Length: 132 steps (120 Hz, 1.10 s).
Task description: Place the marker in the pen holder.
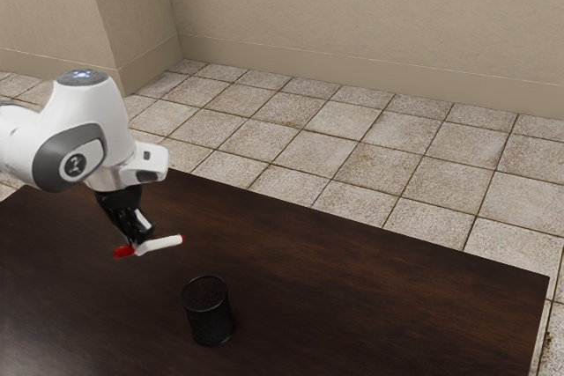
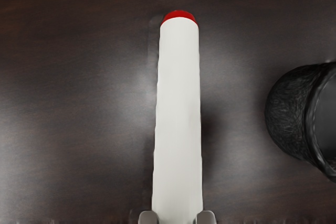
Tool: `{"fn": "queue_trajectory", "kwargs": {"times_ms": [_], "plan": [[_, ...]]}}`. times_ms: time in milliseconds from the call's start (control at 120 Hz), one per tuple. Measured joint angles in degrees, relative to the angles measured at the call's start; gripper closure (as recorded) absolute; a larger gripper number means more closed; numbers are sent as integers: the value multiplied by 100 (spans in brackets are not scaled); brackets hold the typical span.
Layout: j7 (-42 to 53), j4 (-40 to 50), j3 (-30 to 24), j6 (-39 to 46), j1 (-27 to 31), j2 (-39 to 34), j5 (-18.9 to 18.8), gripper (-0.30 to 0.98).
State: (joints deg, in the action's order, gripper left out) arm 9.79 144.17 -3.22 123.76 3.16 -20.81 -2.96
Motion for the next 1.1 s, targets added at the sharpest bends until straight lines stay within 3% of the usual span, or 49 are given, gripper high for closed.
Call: {"fn": "queue_trajectory", "kwargs": {"times_ms": [192,467,717,967,1050,1100], "plan": [[-197,180,-613,-478,-85,-330,559,78],[-418,79,-932,-691,-146,-267,829,77],[-558,-442,-953,-723,-194,696,879,74],[-566,-1238,-1029,-788,-187,1316,980,29],[-599,-2393,-853,-992,-156,1514,1061,20],[-628,-3644,-639,-1335,-119,1831,1108,16]]}}
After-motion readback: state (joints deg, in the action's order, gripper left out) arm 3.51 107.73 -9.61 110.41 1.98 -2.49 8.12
